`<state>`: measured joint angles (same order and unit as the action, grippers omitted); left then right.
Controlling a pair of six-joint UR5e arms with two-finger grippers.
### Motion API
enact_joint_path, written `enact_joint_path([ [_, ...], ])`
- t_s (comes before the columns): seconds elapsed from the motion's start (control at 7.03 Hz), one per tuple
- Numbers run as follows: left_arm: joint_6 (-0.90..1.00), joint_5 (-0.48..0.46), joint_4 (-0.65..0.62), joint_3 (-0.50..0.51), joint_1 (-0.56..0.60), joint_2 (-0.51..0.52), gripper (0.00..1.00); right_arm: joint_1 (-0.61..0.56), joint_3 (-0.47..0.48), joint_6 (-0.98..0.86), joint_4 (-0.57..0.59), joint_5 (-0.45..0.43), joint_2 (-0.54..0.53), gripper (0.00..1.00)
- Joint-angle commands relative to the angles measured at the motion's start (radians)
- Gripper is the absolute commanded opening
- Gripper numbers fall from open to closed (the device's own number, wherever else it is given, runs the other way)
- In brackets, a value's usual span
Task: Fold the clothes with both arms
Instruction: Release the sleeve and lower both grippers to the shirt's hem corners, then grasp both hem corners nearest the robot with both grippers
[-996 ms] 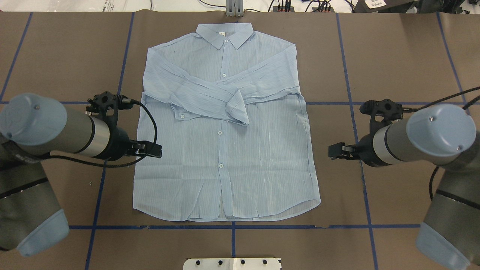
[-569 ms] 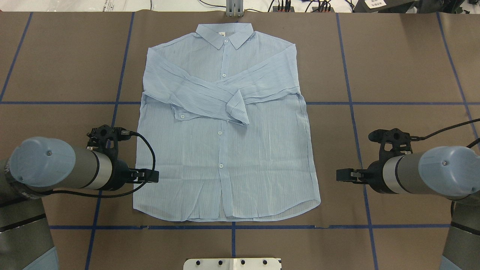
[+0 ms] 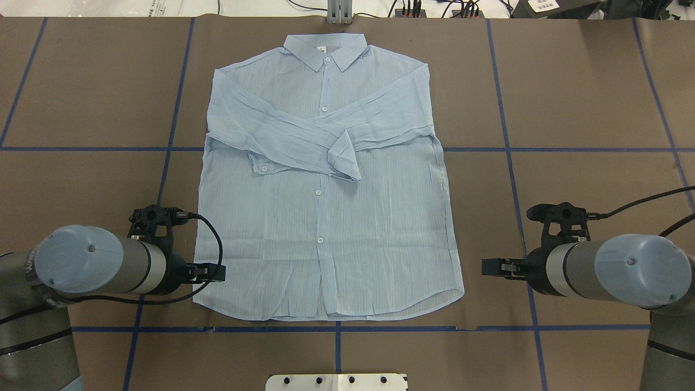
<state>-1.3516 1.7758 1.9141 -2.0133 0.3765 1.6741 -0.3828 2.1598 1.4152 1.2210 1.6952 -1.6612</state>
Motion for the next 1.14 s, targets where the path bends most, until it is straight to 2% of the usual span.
enact_joint_path([
  [0.0, -0.043, -0.012, 0.019, 0.033, -0.030, -0.004, 0.89, 0.002, 0.000, 0.001, 0.000, -0.002, 0.000, 1.00],
  [0.28, -0.049, -0.010, 0.019, 0.047, -0.039, -0.001, 0.60, 0.002, 0.000, 0.001, 0.000, -0.002, 0.000, 1.00],
  [0.71, -0.050, -0.009, 0.019, 0.045, -0.044, -0.001, 0.36, 0.002, 0.002, 0.001, 0.000, -0.002, -0.002, 1.00],
  [0.85, -0.050, -0.009, 0.019, 0.044, -0.044, -0.001, 0.30, 0.002, 0.002, 0.001, 0.000, -0.002, -0.002, 1.00],
  [1.0, -0.052, -0.010, 0.019, 0.042, -0.045, -0.001, 0.30, 0.004, 0.000, 0.001, 0.000, -0.002, -0.003, 1.00],
])
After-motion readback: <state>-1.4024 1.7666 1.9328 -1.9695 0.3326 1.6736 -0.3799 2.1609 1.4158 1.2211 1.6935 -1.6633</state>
